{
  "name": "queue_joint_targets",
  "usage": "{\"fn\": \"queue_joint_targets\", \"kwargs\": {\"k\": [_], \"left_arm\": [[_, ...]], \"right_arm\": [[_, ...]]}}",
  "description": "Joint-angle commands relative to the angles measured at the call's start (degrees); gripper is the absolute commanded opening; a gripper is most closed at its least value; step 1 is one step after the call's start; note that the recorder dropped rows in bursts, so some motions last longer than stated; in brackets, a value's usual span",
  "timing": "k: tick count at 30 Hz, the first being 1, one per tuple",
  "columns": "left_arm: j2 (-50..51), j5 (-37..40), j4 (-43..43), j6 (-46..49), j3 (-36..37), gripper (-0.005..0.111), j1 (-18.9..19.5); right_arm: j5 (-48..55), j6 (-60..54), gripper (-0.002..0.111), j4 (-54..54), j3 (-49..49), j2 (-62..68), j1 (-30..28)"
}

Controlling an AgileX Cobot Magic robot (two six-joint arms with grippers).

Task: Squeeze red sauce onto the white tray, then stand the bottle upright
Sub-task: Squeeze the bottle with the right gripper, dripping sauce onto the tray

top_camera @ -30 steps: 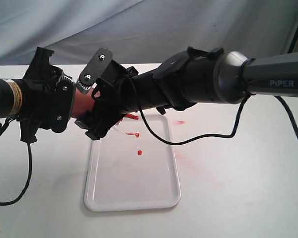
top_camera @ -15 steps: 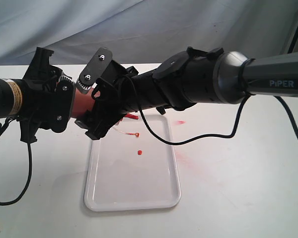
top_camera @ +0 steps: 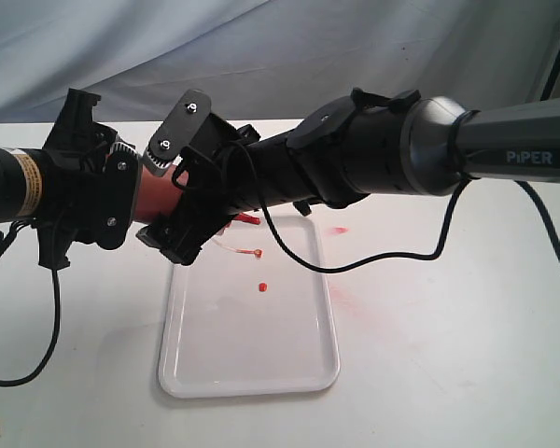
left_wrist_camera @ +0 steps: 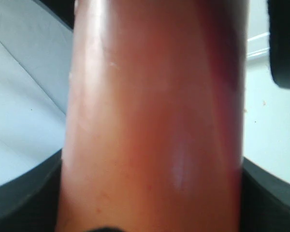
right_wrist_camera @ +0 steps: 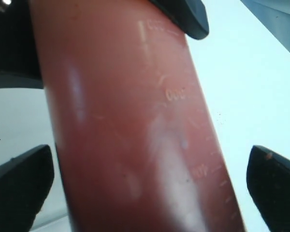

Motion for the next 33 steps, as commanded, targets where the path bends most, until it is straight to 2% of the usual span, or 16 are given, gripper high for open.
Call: {"fn": "queue_joint_targets", "kwargs": {"k": [1,10,12,13,15,19,21,33], "left_arm": [[-1.03,-6.35,-0.35,-0.75,-0.77,0.0,-1.25],[-1.03,-6.35,-0.35,-0.75,-0.77,0.0,-1.25],[-1.03,-6.35,-0.35,-0.75,-0.77,0.0,-1.25],[-1.03,-6.35,-0.35,-0.75,-0.77,0.0,-1.25],[-1.03,-6.48,-0.35,-0.74,-0.77,0.0,-1.25],[-1.03,-6.48,-0.35,-0.74,-0.77,0.0,-1.25],[-1.03,-6.48,-0.35,-0.74,-0.77,0.0,-1.25],[-1.03,-6.48,-0.35,-0.74,-0.77,0.0,-1.25]], "right_arm": [[1.21,-0.91,0.105,-0.5,-0.39,0.06,1.74],[0.91,-0.51,0.105,4.54,-0.39,0.06,1.74],[-0.4,-0.51,0.102,4.11,-0.39,0.06,1.74],[-0.85,-0.51,0.097,3.54,-0.39,0.06,1.74],[-0.94,-0.51,0.079,3.41,-0.39,0.06,1.74],[0.48,-0.51,0.016,3.41,-0.39,0.06,1.74],[1.5,-0.51,0.0,3.41,-0.39,0.06,1.74],[3.23,-0.51,0.0,3.41,-0.39,0.06,1.74]]}}
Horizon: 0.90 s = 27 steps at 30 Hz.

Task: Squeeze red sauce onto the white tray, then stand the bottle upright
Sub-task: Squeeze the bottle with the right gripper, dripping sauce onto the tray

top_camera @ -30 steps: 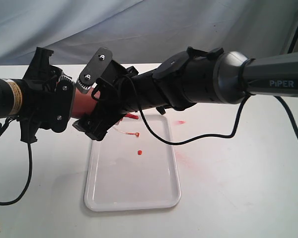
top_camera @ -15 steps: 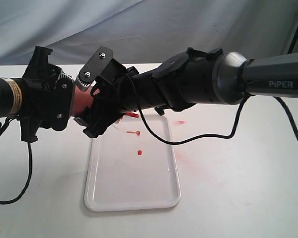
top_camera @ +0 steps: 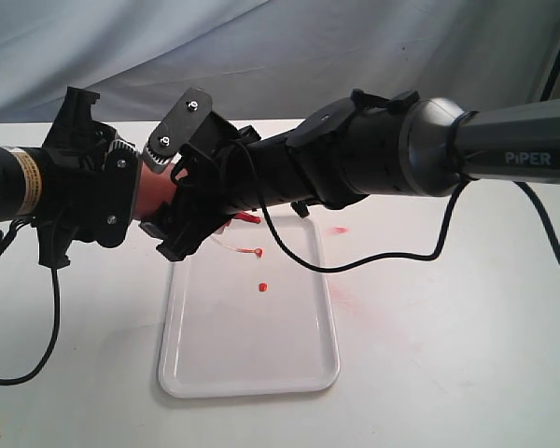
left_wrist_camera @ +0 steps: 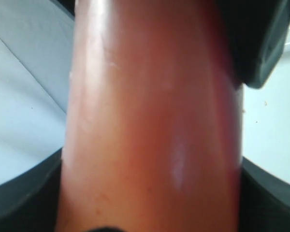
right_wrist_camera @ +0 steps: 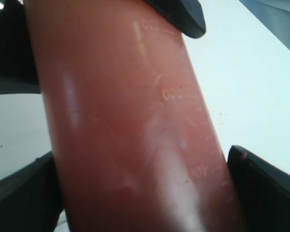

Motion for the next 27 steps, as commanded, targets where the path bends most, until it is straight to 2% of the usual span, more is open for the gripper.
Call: {"fn": "queue_joint_targets", "kwargs": {"k": [1,9,27], "left_arm": [[-0.99,-6.58,0.12,-0.48,-0.77,0.0,-1.25],[-0.99,-7.05,0.12,-0.48,-0.77,0.0,-1.25],[-0.99,-9.59,0.12,-0.48,-0.77,0.0,-1.25]], "right_arm": [[3.98,-0.14,0.0,0.79,-0.39,0.04,1.61],[8.85,-0.14,0.0,0.79,-0.39,0.14,1.61],[9.01,-0.14,0.0,0.79,-0.39,0.24,1.61]]}}
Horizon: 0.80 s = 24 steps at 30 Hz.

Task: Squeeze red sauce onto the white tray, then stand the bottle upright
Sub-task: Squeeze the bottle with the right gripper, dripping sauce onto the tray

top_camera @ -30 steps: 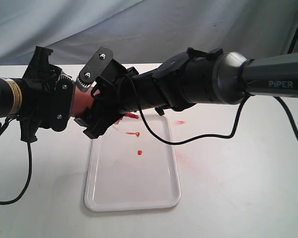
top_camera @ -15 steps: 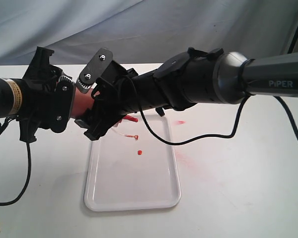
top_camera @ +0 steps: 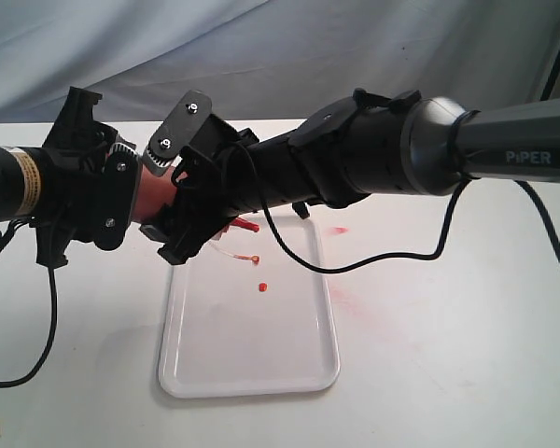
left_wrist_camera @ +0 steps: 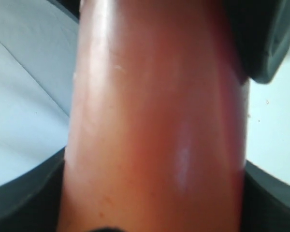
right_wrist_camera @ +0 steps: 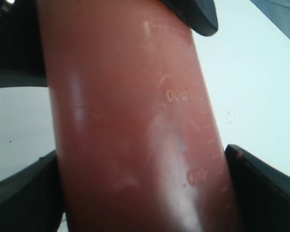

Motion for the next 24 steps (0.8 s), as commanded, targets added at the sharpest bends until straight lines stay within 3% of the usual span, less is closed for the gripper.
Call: {"fn": "queue_joint_targets", "kwargs": {"k": [1,24], "left_arm": [[-0.76,-9.38,-0.79,-1.36,-0.77,0.0,-1.25],[-0.76,-12.2,-0.79,-1.36,-0.77,0.0,-1.25]], "right_arm": [[6.59,0.11,0.0,0.83,-0.39,0.14,1.72],[6.97,2.89,0.0,-4.18,-0.39,3.26,1.72]]}}
